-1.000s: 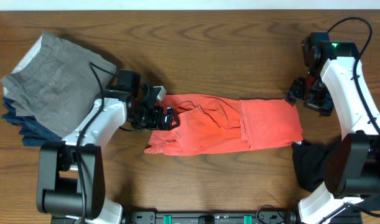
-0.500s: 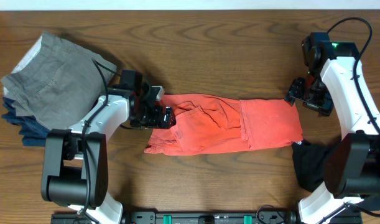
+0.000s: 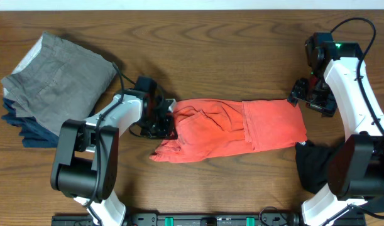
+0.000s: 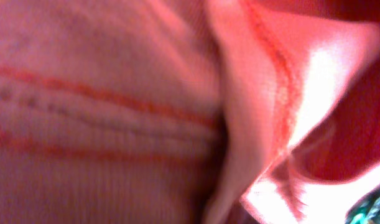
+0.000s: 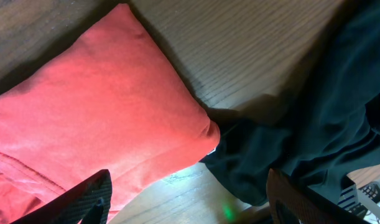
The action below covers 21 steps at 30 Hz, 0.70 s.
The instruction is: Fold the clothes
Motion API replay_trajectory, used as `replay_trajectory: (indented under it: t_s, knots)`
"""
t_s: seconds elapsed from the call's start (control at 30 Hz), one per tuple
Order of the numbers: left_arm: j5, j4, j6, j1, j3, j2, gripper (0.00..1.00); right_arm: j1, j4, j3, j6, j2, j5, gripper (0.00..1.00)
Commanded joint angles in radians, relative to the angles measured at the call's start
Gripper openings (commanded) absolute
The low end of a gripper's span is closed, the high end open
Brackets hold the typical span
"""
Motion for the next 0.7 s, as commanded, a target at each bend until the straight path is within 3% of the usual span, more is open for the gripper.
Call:
replay_trajectory:
  t_s: [0.0, 0.17, 0.3, 0.5, 0.67]
  knots:
    - [-0.113, -0.016, -0.006, 0.007, -0.023, 0.030, 0.06, -0.004, -0.002, 0.000, -0.011, -0.005, 0.003, 0.77]
    - [-0.247, -0.100, -0.085, 0.058, 0.037, 0.009, 0.06, -0.002, 0.010, 0.000, -0.113, -0.005, -0.070, 0.77]
    - [-0.287, -0.211, -0.087, 0.109, 0.125, -0.025, 0.06, 0.020, 0.050, -0.010, -0.260, -0.005, -0.223, 0.70]
    - [-0.301, -0.415, -0.087, 0.166, 0.288, -0.053, 0.06, 0.075, 0.121, -0.093, -0.273, -0.005, -0.291, 0.52]
    - [-0.325, -0.544, -0.087, 0.176, 0.427, -0.053, 0.06, 0.135, 0.254, -0.247, -0.270, -0.005, -0.309, 0.47]
